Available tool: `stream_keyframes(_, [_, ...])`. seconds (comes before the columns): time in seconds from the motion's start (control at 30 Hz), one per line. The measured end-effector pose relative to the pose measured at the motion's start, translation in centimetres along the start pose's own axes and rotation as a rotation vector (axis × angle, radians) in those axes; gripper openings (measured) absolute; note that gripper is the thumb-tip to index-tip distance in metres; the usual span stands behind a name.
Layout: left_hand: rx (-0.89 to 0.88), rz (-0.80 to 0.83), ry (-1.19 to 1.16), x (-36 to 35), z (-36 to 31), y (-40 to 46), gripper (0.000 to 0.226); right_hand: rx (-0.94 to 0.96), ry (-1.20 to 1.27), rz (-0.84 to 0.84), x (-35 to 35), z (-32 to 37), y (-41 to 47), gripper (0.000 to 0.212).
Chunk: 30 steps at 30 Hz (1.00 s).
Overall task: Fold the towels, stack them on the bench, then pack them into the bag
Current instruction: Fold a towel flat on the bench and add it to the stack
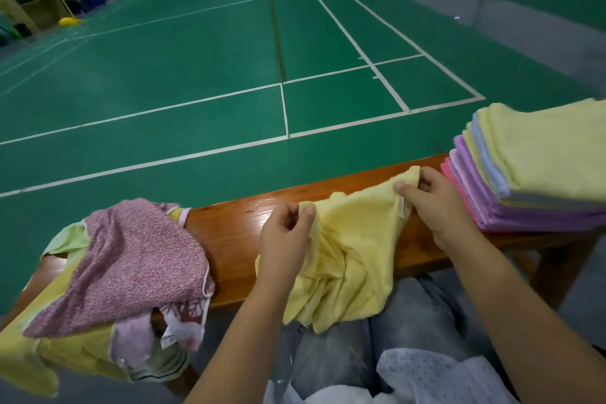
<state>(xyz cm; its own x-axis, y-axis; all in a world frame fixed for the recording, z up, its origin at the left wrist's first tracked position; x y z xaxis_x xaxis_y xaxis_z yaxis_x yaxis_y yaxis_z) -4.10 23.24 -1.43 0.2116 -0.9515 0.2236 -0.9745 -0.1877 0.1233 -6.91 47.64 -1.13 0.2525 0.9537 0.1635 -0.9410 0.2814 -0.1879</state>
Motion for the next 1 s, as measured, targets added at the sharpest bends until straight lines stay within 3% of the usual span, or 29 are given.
stream_keyframes(0.27, [-0.023, 0.105, 0.117, -3.4, -0.8, -1.7, 0.02, 0.186, -0.372, 0.09, -4.7, -1.0, -3.8, 0.016])
stream_keyframes(0.53, [-0.008, 0.122, 0.139, -3.8, -0.2, -2.2, 0.02, 0.364, -0.433, 0.033, -6.1, -0.7, -5.6, 0.013])
stream_keyframes(0.8, [0.024, 0.115, 0.186, -4.3, 0.5, -2.6, 0.024, 0.349, -0.388, -0.005, -6.2, -1.5, -6.2, 0.021])
stream_keyframes(0.9, [0.041, 0.176, 0.17, -4.7, 0.8, -2.8, 0.023, 0.295, -0.369, 0.052, -6.6, -2.2, -6.1, 0.025])
stream_keyframes(1.0, [0.049, 0.277, 0.187, -5.0, 1.0, -2.8, 0.037, 0.226, -0.316, 0.138, -6.9, -2.9, -5.7, 0.03])
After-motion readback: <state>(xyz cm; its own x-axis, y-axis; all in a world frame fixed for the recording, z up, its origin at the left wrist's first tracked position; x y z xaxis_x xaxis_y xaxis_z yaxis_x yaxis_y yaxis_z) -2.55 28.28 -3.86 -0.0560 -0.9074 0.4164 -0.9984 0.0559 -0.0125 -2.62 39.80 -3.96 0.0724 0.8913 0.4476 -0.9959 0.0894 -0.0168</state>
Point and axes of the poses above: each hand's wrist, its own y-axis towards the middle knuckle, its own x-axis out of the back of the hand, z = x × y, the point moved 6 cm from there along y, towards the middle knuckle, and after that the axes turned 8 degrees about -x, right-handed, at the moved point
